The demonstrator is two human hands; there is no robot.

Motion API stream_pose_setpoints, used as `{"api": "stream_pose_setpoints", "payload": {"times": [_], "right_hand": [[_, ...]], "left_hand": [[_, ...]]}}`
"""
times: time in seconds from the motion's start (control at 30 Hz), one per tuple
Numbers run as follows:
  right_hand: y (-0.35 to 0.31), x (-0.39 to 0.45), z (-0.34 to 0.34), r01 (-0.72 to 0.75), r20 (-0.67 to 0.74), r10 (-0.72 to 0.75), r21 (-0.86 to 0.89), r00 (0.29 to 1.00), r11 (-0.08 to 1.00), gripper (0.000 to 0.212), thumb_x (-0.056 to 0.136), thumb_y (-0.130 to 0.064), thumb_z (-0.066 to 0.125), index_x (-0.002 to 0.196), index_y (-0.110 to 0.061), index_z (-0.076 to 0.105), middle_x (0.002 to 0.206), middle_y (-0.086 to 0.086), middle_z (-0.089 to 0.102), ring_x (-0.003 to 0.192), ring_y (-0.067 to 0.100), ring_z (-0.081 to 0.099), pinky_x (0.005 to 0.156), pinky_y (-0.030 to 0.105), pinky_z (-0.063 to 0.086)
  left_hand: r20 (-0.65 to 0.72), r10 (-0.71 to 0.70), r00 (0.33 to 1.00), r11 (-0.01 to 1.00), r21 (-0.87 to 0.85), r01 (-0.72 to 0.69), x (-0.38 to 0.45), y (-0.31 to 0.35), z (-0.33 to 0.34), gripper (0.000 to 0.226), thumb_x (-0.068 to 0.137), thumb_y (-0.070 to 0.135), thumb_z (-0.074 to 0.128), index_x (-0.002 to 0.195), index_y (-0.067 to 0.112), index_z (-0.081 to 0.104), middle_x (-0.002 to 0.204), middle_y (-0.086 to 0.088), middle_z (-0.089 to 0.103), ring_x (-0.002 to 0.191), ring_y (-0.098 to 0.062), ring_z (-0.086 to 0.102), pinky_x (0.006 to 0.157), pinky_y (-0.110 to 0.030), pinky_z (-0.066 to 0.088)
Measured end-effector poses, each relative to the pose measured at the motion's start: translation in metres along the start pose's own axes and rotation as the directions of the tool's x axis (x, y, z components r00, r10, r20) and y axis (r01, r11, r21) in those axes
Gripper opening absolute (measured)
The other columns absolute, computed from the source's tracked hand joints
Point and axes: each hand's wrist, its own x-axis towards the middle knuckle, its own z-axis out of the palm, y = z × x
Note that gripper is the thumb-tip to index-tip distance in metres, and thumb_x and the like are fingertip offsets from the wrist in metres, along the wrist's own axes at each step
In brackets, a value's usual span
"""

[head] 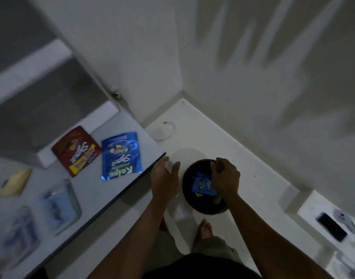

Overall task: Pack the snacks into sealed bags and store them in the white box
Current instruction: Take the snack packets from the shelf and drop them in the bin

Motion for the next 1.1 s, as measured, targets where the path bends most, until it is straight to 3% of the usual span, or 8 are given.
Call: {"api": "stream_pose_setpoints", "payload": {"times": [0.1,0.33,0.47,0.6,0.73,0.83,0.93,1.1], "right_hand": [[-0.035,0.000,0.022,0.111,0.063,-0.113,0.046,0.992,0.993,0.033,0.095,-0.025,0.061,0.122,-0.007,0.065,0.118,0.011,0.070,0.111,0.025,0.064,0.088,0.017,0.037],[-0.106,-0.017,0.104,0.306,0.180,-0.320,0.101,0.930,0.947,0.033,0.085,-0.028,0.066,0.106,-0.003,0.072,0.093,0.014,0.075,0.088,0.027,0.070,0.075,0.022,0.042],[-0.138,-0.017,0.152,0.313,0.292,-0.312,0.043,0.904,0.949,0.028,0.086,-0.017,0.070,0.112,-0.006,0.070,0.105,0.013,0.073,0.098,0.027,0.068,0.078,0.022,0.042],[-0.163,-0.004,0.196,0.418,0.376,-0.356,-0.093,0.855,0.904,0.035,0.088,-0.022,0.070,0.119,-0.008,0.065,0.112,0.012,0.069,0.104,0.031,0.064,0.088,0.035,0.047],[-0.186,0.016,0.232,0.383,0.438,-0.266,-0.202,0.859,0.901,0.047,0.090,-0.029,0.067,0.133,-0.014,0.057,0.128,0.014,0.060,0.115,0.032,0.058,0.092,0.041,0.049],[-0.202,0.029,0.256,0.394,0.457,-0.242,-0.274,0.856,0.877,0.053,0.088,-0.036,0.068,0.137,-0.020,0.054,0.137,0.011,0.053,0.121,0.031,0.053,0.095,0.041,0.047],[-0.213,0.039,0.279,0.496,0.492,-0.286,-0.373,0.822,0.784,0.057,0.085,-0.037,0.071,0.138,-0.020,0.054,0.141,0.006,0.051,0.131,0.029,0.044,0.102,0.042,0.041],[-0.216,0.053,0.312,0.629,0.539,-0.375,-0.429,0.754,0.648,0.068,0.074,-0.041,0.078,0.136,-0.022,0.057,0.139,0.002,0.054,0.131,0.027,0.041,0.103,0.042,0.031]], "left_hand": [[-0.100,-0.050,0.994,0.991,-0.126,0.037,0.001,-0.010,-0.044,0.043,0.088,0.039,0.065,0.119,0.009,0.064,0.117,-0.009,0.066,0.109,-0.024,0.060,0.093,-0.036,0.049],[-0.263,-0.215,0.941,0.961,-0.229,0.156,0.006,-0.079,-0.114,0.032,0.085,0.033,0.072,0.109,0.012,0.069,0.108,-0.007,0.070,0.101,-0.021,0.065,0.084,-0.033,0.053],[-0.272,-0.277,0.922,0.953,-0.201,0.227,0.033,-0.112,-0.144,0.029,0.088,0.031,0.068,0.109,0.011,0.067,0.106,-0.006,0.070,0.089,-0.014,0.061,0.080,-0.029,0.049],[-0.298,-0.350,0.888,0.931,-0.216,0.294,0.081,-0.139,-0.176,0.034,0.091,0.028,0.066,0.117,0.008,0.064,0.114,-0.011,0.067,0.098,-0.023,0.063,0.085,-0.034,0.051],[-0.394,-0.203,0.896,0.979,-0.053,0.198,0.143,-0.175,-0.202,0.032,0.086,0.016,0.072,0.115,0.005,0.065,0.109,-0.018,0.070,0.097,-0.036,0.068,0.083,-0.039,0.053],[-0.372,-0.296,0.880,0.946,0.013,0.324,0.194,-0.195,-0.226,0.034,0.089,0.032,0.063,0.119,0.015,0.062,0.111,-0.010,0.069,0.095,-0.028,0.068,0.083,-0.041,0.057],[-0.317,-0.326,0.891,0.931,0.056,0.361,0.238,-0.219,-0.243,0.036,0.086,0.047,0.058,0.111,0.022,0.064,0.097,-0.003,0.072,0.080,-0.021,0.071,0.070,-0.045,0.061],[-0.190,-0.263,0.946,0.911,0.274,0.308,0.283,-0.241,-0.255,0.055,0.090,0.049,0.057,0.137,0.021,0.048,0.138,-0.012,0.049,0.126,-0.035,0.048,0.100,-0.053,0.044]]}}
